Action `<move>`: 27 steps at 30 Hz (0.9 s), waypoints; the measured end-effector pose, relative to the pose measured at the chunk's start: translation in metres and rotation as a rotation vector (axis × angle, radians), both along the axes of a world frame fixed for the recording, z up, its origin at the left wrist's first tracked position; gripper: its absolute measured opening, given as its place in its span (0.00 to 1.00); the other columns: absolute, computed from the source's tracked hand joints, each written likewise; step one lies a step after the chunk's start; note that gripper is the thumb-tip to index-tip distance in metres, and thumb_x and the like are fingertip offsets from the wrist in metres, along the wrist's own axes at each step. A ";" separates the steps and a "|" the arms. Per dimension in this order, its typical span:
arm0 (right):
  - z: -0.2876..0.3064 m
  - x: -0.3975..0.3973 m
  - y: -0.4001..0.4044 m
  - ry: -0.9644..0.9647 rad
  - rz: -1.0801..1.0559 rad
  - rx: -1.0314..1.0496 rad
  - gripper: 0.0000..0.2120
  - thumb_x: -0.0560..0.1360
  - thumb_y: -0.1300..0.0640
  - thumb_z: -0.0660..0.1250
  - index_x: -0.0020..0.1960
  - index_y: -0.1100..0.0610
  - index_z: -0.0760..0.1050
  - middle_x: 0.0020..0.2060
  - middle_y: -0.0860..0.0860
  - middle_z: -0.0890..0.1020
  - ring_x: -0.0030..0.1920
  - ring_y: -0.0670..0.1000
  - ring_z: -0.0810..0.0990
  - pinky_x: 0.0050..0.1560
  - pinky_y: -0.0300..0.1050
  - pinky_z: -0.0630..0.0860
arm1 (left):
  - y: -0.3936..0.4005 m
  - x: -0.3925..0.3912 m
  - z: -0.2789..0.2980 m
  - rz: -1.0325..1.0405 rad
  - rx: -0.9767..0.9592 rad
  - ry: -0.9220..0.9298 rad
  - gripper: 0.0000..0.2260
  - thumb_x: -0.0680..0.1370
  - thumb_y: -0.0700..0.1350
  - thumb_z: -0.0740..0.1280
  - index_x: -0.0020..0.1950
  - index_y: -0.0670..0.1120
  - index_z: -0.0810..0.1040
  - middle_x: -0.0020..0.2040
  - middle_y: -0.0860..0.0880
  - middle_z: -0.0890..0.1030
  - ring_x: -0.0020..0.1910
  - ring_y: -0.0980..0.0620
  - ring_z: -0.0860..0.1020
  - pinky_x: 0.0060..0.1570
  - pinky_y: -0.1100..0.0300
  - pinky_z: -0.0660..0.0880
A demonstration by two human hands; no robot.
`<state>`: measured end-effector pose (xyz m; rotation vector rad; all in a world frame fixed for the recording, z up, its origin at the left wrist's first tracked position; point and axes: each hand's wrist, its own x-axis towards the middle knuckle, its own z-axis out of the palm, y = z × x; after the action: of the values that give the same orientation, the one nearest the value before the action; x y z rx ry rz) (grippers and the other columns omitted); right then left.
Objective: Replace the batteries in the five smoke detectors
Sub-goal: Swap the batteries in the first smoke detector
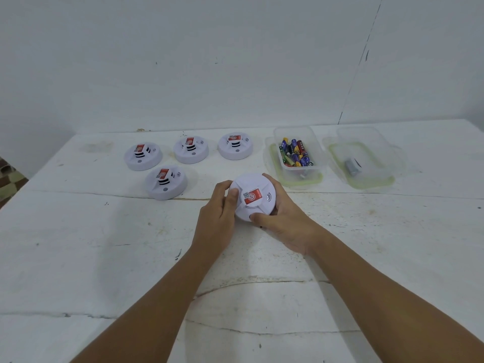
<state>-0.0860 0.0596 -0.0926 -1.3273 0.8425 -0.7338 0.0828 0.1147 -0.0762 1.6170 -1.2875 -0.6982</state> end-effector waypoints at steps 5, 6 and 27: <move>0.002 0.000 0.000 0.006 0.001 -0.011 0.43 0.78 0.72 0.69 0.83 0.47 0.54 0.70 0.48 0.77 0.70 0.50 0.78 0.71 0.54 0.76 | 0.000 0.000 0.000 -0.003 -0.005 0.004 0.15 0.87 0.57 0.55 0.68 0.54 0.74 0.52 0.55 0.84 0.44 0.62 0.81 0.36 0.72 0.71; 0.002 0.000 0.001 0.009 0.003 -0.017 0.44 0.78 0.72 0.69 0.83 0.47 0.52 0.71 0.48 0.77 0.70 0.49 0.78 0.71 0.53 0.76 | 0.000 0.000 0.000 -0.002 -0.002 0.002 0.15 0.86 0.57 0.55 0.68 0.54 0.74 0.53 0.55 0.84 0.44 0.60 0.81 0.36 0.71 0.72; 0.004 0.000 0.000 0.006 0.007 -0.026 0.42 0.78 0.73 0.68 0.82 0.46 0.55 0.69 0.48 0.78 0.68 0.49 0.79 0.63 0.47 0.79 | 0.001 0.000 0.001 -0.013 -0.006 0.012 0.15 0.86 0.57 0.55 0.68 0.54 0.74 0.52 0.56 0.84 0.47 0.64 0.81 0.39 0.71 0.74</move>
<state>-0.0860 0.0601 -0.0890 -1.3553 0.8352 -0.7385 0.0825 0.1153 -0.0756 1.5994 -1.2914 -0.7103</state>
